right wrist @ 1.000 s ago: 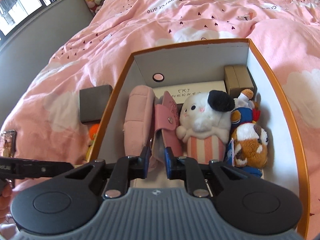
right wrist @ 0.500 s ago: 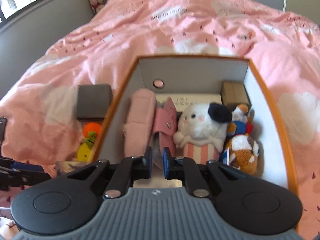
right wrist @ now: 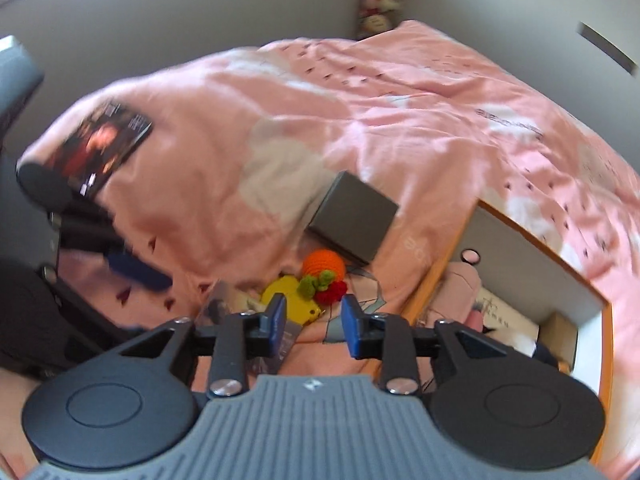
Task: Organize objects
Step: 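Grasp the photo card box with the right gripper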
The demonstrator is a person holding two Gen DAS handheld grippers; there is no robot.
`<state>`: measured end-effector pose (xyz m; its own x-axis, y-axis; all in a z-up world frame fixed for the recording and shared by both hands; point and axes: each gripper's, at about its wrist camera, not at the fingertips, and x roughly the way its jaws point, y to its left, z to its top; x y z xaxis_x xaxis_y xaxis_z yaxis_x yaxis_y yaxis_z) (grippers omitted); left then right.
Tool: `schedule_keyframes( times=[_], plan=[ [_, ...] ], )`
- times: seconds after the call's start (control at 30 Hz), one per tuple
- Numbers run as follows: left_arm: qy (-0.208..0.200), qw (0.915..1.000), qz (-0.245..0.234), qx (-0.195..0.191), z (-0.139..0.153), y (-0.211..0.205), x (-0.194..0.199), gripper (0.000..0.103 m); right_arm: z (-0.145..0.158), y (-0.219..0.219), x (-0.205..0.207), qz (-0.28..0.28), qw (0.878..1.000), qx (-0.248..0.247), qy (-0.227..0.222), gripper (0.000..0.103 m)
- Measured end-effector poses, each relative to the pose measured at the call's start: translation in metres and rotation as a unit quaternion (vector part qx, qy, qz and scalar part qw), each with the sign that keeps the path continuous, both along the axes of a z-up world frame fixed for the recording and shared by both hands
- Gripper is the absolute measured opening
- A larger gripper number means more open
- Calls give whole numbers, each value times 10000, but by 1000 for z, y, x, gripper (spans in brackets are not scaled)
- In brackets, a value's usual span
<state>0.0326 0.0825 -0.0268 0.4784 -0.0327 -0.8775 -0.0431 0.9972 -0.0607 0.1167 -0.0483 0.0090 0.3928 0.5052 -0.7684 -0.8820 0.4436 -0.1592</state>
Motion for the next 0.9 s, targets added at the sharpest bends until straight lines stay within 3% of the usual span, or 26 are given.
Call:
schedule_keyframes(
  times=[0.17, 0.33, 0.47, 0.67, 0.9],
  plan=[
    [-321, 9976, -254, 552, -1, -7, -10, 63, -11, 19, -2, 916, 9932, -713, -111, 44],
    [-114, 9990, -275, 346, -11, 2, -10, 59, -26, 43, -5, 1746, 9749, -1368, -162, 45],
    [-41, 9988, -314, 363, -15, 6, -8, 59, -42, 60, -4, 2299, 9559, -1826, 67, 59],
    [152, 9993, -288, 199, -22, 16, -3, 59, -63, 78, -11, 2979, 9263, -2305, -48, 62],
    [255, 9992, -298, 100, -28, 20, 2, 59, -76, 92, -8, 3253, 9124, -2482, 56, 63]
  ],
)
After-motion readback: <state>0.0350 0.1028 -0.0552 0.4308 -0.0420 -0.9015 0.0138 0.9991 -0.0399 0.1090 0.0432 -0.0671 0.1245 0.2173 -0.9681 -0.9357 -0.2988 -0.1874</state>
